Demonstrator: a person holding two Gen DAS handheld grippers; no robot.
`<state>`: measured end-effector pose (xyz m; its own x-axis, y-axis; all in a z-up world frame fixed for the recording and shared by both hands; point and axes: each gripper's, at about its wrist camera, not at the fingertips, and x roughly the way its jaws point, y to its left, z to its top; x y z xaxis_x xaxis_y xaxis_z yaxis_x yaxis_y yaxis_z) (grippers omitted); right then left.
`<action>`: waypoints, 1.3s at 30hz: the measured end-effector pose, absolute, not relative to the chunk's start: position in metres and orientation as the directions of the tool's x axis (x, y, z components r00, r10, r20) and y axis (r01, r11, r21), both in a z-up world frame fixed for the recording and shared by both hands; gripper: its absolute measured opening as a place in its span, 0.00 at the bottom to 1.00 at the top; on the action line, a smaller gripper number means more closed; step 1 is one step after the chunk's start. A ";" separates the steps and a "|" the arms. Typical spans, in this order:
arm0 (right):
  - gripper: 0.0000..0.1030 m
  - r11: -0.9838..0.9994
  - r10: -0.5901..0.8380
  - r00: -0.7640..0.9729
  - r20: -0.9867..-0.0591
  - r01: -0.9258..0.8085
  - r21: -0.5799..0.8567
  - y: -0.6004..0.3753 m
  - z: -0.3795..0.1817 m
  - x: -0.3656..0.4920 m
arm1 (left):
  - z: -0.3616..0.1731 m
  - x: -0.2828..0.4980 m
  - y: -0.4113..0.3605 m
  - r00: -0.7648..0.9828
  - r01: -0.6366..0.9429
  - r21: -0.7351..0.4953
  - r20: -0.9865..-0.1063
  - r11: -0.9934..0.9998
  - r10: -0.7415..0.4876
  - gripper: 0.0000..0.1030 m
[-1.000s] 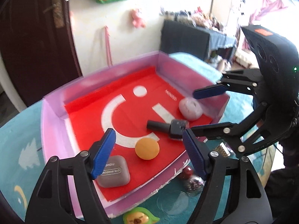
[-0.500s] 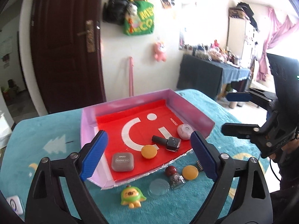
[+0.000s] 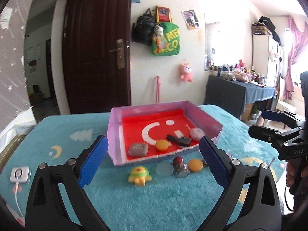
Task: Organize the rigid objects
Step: 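Open the right gripper and withdraw both grippers from the box toward the remaining items, then close the right gripper on the pink nail polish bottle while the left gripper grasps the green-yellow toy figure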
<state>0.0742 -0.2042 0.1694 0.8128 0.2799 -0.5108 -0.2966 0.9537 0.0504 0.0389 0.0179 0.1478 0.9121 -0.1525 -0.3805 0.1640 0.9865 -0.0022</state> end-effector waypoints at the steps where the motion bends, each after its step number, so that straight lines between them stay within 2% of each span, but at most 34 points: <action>1: 1.00 0.958 0.267 0.818 -0.509 -0.281 0.051 -0.205 0.166 0.069 | 0.142 0.035 0.017 0.913 0.154 -0.001 -0.381 0.988 -0.143 0.94; 8: 1.00 0.977 0.208 0.825 -0.526 -0.198 0.076 -0.209 0.128 0.044 | 0.122 0.022 0.018 0.894 0.128 -0.022 -0.430 0.991 -0.126 0.94; 13: 1.00 0.973 0.228 0.810 -0.540 -0.203 0.107 -0.211 0.122 0.039 | 0.135 0.009 0.020 0.909 0.109 -0.022 -0.403 0.994 -0.108 0.94; 28: 1.00 0.965 0.259 0.855 -0.450 -0.245 0.090 -0.211 0.149 0.001 | 0.170 -0.039 0.023 0.948 0.074 0.007 -0.310 0.997 -0.069 0.95; 32: 1.00 0.969 0.242 0.867 -0.435 -0.239 0.063 -0.211 0.147 -0.006 | 0.155 -0.030 0.027 0.933 0.060 -0.022 -0.355 0.998 -0.064 0.96; 39: 1.00 0.981 0.192 0.858 -0.477 -0.184 0.063 -0.214 0.116 0.005 | 0.103 0.003 0.027 0.881 0.059 -0.058 -0.466 0.997 -0.079 0.96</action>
